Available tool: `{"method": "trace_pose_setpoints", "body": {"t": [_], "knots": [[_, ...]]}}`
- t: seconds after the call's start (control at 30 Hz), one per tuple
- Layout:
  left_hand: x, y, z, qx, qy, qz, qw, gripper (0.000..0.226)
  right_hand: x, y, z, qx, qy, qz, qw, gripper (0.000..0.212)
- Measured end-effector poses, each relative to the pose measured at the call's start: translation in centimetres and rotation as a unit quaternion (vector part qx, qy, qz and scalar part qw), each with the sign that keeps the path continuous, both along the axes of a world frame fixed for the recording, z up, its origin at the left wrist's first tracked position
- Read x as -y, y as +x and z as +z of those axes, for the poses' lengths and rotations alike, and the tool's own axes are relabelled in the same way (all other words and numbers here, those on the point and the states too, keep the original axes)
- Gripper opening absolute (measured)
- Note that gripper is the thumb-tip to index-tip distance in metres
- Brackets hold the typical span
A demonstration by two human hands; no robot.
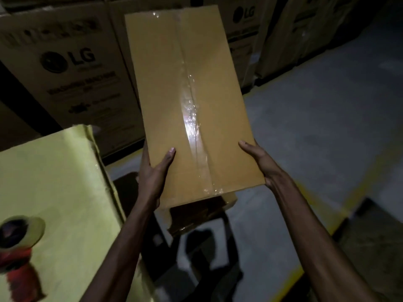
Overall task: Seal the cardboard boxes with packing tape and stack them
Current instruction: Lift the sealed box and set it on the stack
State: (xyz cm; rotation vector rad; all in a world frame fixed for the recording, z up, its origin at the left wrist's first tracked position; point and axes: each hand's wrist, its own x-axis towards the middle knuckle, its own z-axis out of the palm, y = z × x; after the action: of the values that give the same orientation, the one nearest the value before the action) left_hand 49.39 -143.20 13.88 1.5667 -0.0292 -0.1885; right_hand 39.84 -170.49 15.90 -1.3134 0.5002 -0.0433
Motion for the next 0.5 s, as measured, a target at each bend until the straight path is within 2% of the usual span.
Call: {"method": "trace_pose_setpoints", "body": {"t": [0.17, 0.27, 0.37, 0.5], "knots": [[8.9, 4.5, -4.6, -0.019, 0.066, 0.007, 0.998, 0.079, 8.9, 5.6, -3.8, -0.049, -0.104, 0.002, 0.993, 0.074], [13.3, 5.8, -8.2, -0.013, 0.137, 0.013, 0.990, 0.075, 12.7, 8.0, -6.4, -0.090, -0.192, 0.019, 0.977, 0.067], [16.6, 6.6, -13.1, -0.033, 0.158, -0.003, 0.987, 0.077, 16.5, 10.3, -10.6, -0.151, -0.206, 0.061, 0.965, 0.068], [20.0, 7.5, -19.5, -0.096, 0.172, 0.017, 0.980, 0.090, 20.2, 12.1, -16.6, -0.211, -0.187, 0.110, 0.953, 0.068]]}}
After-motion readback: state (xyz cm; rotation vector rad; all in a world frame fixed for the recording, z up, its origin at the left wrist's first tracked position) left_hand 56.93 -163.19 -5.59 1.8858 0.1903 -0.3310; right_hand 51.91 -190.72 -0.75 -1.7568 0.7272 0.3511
